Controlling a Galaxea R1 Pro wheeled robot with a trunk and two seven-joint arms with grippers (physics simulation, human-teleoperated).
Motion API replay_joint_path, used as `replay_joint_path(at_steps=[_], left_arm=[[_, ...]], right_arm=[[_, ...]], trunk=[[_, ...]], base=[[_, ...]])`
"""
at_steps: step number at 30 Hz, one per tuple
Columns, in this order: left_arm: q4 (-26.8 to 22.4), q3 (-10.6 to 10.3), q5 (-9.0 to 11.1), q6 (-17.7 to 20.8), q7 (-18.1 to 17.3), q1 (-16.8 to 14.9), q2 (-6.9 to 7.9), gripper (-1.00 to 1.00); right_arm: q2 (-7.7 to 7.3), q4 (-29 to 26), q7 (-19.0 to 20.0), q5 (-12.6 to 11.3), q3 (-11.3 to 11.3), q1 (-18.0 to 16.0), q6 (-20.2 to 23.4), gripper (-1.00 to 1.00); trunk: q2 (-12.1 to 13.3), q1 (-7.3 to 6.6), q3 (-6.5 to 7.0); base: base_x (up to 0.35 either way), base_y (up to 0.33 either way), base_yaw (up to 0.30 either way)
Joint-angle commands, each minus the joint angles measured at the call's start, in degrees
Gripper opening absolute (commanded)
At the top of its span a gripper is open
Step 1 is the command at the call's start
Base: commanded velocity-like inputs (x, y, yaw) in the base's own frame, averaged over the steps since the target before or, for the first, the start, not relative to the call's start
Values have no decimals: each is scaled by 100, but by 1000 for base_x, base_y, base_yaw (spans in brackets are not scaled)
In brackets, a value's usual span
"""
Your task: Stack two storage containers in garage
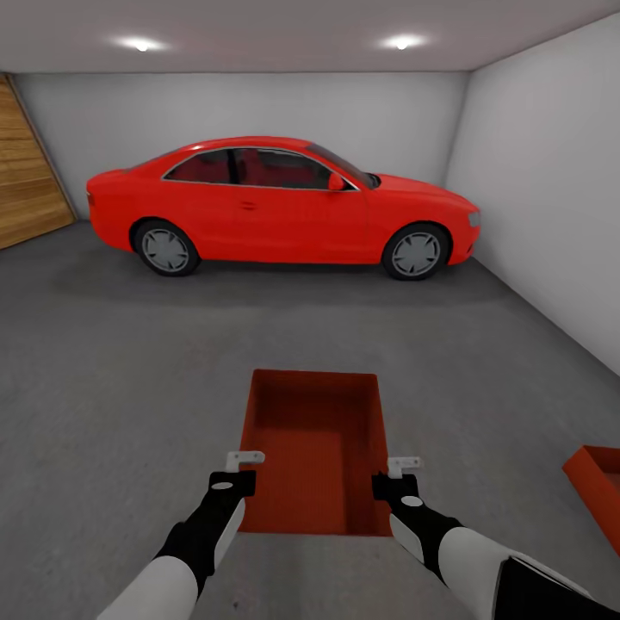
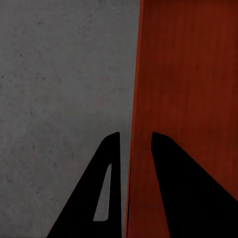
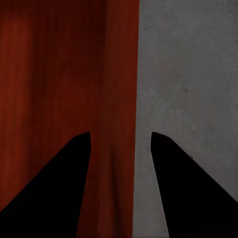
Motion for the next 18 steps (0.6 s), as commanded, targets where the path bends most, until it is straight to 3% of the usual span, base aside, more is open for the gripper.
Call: replay_joint_path(at_steps=[1,8,18], left_arm=[[-15,12,-108,54,35,-3,4,-100],[-15,12,-108,54,36,-3,4,-100],[-15,12,-108,54,34,-3,4,-100]], right_arm=[[-5,69,-18,-54,-18,-6,-29,-100],[-5,69,-18,-54,-18,-6,-29,-100],[-5,74,-19,-54,-18,-6,-29,-100]], trunk=[[-9,6,-9],[-9,6,-9],[-9,6,-9]], base=[[322,0,0],[322,0,-1],[322,0,-258]])
